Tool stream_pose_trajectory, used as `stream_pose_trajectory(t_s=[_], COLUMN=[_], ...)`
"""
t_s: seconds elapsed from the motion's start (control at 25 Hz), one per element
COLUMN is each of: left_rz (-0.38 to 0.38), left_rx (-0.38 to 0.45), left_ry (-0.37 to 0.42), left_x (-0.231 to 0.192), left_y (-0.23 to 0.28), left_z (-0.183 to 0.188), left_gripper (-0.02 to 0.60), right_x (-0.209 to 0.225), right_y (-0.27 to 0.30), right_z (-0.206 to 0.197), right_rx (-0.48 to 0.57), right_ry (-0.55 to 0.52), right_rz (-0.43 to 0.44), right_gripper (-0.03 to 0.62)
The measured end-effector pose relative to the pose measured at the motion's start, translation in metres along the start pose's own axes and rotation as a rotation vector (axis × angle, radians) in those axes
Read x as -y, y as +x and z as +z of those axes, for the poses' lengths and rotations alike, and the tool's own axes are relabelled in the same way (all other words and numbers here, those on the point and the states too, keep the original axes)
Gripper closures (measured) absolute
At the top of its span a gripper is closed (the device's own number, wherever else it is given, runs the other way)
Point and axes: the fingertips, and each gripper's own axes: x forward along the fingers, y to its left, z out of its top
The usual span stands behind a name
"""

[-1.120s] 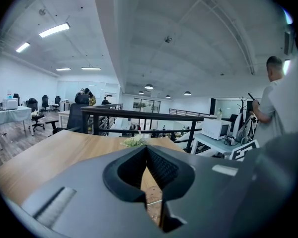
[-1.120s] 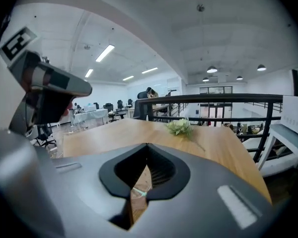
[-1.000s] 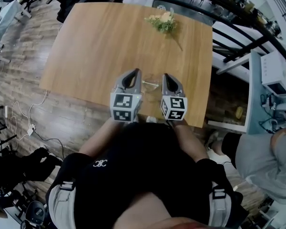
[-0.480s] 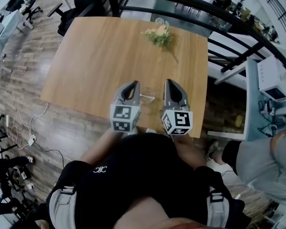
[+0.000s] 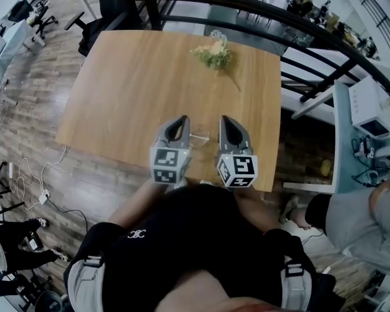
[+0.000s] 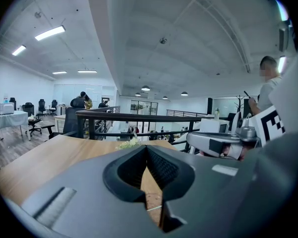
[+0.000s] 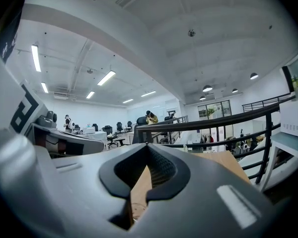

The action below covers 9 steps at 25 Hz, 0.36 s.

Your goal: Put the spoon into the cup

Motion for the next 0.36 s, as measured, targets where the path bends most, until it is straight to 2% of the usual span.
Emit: stream_pose_trajectory(t_s=[0.36], left_rz=[-0.003], left_rx=[0.002], left_ry=[0.003], left_x=[-0.0019], left_y=[-0.0001], left_z=[-0.0002], left_gripper=[0.571], right_x=[-0.0004], right_y=[0.0032], right_z=[-0.0013], right_rx=[-0.004], right_ry=[0.014], right_rz=[0.003], right_gripper=[0.592])
